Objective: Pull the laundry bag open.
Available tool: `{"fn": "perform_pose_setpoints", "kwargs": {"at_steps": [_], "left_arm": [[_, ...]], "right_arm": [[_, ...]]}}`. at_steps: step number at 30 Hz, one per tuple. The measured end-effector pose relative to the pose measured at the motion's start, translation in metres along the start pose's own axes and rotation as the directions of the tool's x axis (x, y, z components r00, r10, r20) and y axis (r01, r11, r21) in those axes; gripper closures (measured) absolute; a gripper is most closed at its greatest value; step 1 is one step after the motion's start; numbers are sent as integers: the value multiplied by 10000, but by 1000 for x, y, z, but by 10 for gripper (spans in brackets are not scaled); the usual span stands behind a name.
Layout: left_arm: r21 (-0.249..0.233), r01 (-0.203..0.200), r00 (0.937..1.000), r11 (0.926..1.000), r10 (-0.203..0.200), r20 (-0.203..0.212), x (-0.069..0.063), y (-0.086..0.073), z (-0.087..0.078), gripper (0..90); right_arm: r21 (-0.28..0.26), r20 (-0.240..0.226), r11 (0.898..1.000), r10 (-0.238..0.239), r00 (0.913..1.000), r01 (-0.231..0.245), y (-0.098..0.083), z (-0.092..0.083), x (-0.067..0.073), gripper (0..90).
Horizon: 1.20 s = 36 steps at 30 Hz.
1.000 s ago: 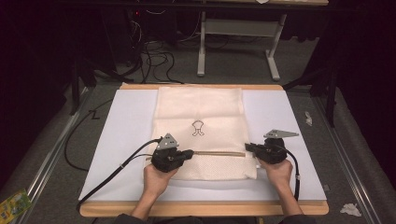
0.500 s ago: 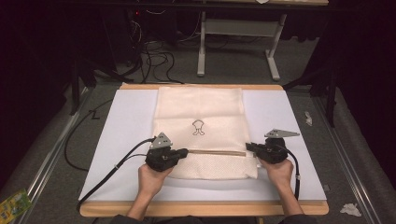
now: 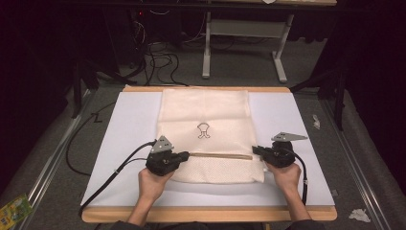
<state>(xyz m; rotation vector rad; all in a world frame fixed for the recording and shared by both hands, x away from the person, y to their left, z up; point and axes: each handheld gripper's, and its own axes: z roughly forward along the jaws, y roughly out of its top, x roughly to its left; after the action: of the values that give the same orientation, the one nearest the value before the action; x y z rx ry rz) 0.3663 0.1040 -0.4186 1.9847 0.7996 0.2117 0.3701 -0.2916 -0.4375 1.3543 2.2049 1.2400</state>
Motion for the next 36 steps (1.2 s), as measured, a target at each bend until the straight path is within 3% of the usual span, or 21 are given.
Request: {"fn": "perform_pose_setpoints", "kwargs": {"at_steps": [23, 36], "left_arm": [[57, -51, 9988, 10000, 53, -487, 8, -4, -14, 871], [26, 67, 9992, 10000, -66, -400, 12, -7, -16, 871]], "right_arm": [[12, 87, 10000, 14, 10000, -14, 2, 1, -2, 884], [-18, 104, 10000, -54, 9999, 54, 3, 1, -1, 884]]}}
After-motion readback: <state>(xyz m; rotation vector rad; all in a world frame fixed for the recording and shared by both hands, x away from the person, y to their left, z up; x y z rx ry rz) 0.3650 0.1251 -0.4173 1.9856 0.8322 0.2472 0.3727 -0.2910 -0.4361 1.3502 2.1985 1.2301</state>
